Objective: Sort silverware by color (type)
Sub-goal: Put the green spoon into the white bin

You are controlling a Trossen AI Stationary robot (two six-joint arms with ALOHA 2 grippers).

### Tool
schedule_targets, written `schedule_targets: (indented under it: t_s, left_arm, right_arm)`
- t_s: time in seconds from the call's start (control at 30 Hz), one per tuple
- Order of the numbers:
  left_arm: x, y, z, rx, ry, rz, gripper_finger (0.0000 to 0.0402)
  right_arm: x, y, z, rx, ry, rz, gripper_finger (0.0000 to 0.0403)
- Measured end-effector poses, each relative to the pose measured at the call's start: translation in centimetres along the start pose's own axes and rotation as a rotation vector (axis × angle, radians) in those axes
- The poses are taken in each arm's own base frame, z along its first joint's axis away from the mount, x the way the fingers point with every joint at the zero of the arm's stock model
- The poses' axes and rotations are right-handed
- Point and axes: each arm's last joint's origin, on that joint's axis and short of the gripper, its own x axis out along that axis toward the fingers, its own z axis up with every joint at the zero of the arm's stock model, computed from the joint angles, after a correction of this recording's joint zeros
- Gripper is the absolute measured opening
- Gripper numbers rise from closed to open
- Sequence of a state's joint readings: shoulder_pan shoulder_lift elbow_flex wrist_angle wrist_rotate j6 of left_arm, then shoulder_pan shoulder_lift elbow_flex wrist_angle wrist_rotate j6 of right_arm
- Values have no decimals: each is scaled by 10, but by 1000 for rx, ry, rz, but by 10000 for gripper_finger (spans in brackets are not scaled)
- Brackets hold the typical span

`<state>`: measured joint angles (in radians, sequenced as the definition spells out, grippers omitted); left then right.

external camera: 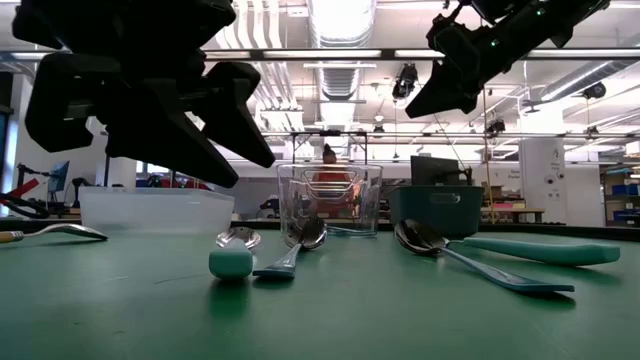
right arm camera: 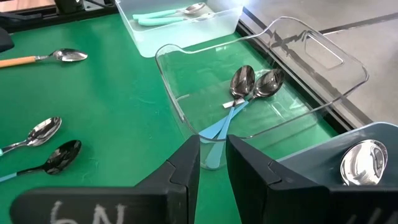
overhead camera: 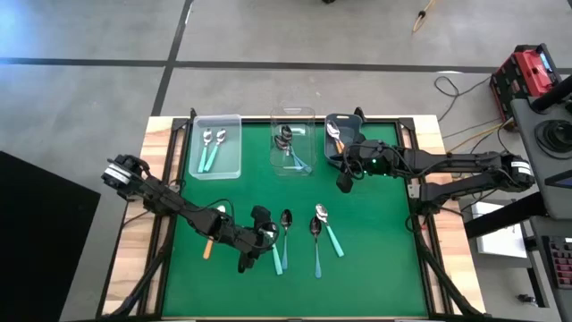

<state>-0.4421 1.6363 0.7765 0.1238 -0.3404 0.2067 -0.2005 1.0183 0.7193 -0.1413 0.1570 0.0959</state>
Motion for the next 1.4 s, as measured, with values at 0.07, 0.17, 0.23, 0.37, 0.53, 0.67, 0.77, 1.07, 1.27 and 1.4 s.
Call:
schedule_targets:
  t_s: [0.07,0.17,0.23,0.37,0.53,0.67,0.77,1.07,1.27,1.4]
  left_arm:
    - [1,3,-1,8,-5,-36,233]
    - [6,5,-3,-1,-8,-90,227]
    - [12,4,-4,0,5,-130,223]
    - [24,0,-5,23,66,-162,221]
    - [34,-2,-4,101,181,-188,221]
    - [38,-3,-3,143,207,-199,215]
    - [39,-4,-3,166,210,-204,202]
    - [40,-2,-4,180,205,-246,154]
    - [40,-2,-5,106,227,-253,124]
    - [37,-1,-5,45,239,-242,120]
  right_arm:
    - [0,0,0,1,0,0,68]
    - [0,0,0,9,0,0,68]
    - [0,0,0,9,1,0,68]
    - [0,0,0,9,1,0,68]
    - [0,0,0,9,1,0,68]
    - [0,0,0,9,2,0,68]
    - [0,0,0,13,2,0,68]
    - [0,0,-1,15,4,0,68]
    - [0,0,-1,15,4,0,68]
    - [0,0,-1,24,1,0,68]
